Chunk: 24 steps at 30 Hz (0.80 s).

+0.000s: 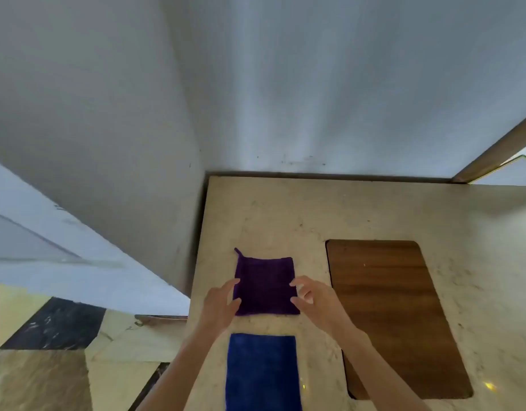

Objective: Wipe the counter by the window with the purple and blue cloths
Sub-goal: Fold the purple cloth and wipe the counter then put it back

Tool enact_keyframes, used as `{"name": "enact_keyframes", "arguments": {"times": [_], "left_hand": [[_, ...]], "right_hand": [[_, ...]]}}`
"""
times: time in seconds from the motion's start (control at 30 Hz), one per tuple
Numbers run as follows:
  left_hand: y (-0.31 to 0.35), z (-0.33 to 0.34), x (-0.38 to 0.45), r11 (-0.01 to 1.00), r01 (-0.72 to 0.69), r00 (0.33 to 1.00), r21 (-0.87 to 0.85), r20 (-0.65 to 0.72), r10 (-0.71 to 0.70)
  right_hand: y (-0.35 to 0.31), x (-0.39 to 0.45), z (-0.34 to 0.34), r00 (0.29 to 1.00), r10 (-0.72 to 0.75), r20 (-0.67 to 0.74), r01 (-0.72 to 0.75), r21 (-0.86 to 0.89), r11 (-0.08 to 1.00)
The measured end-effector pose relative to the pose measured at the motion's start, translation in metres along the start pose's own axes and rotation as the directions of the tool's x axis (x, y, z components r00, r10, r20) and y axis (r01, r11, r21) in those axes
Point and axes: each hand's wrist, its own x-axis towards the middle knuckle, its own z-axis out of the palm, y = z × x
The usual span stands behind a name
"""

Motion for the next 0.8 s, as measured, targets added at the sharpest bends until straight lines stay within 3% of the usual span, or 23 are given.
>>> {"name": "enact_keyframes", "arguments": {"times": [0.13, 0.23, 0.5, 0.67, 0.8], "left_hand": [[0.001, 0.005, 0.025, 1.000, 0.015, 0.997, -0.009, -0.080, -0.016], [0.006, 0.007, 0.035, 0.997, 0.047, 0.998, -0.068, -0.040, -0.050], [0.011, 0.017, 0.047, 0.964, 0.162, 0.980, -0.211, -0.078, -0.181], [0.003, 0.020, 0.047, 0.938, 0.193, 0.971, -0.289, -0.079, -0.224], [-0.001, 0.015, 0.050, 0.876, 0.247, 0.961, -0.415, -0.013, -0.277]], "right_hand": [[-0.001, 0.033, 0.012, 0.994, 0.106, -0.037, -0.107, -0.038, 0.994], [0.001, 0.046, 0.025, 0.987, 0.139, -0.078, -0.138, 0.021, 0.990], [0.000, 0.061, 0.031, 0.989, 0.114, -0.089, -0.116, -0.024, 0.993], [0.009, 0.063, 0.031, 0.994, 0.101, -0.053, -0.100, 0.022, 0.995], [0.014, 0.060, 0.027, 0.985, 0.164, -0.059, -0.153, 0.159, 0.975]]}}
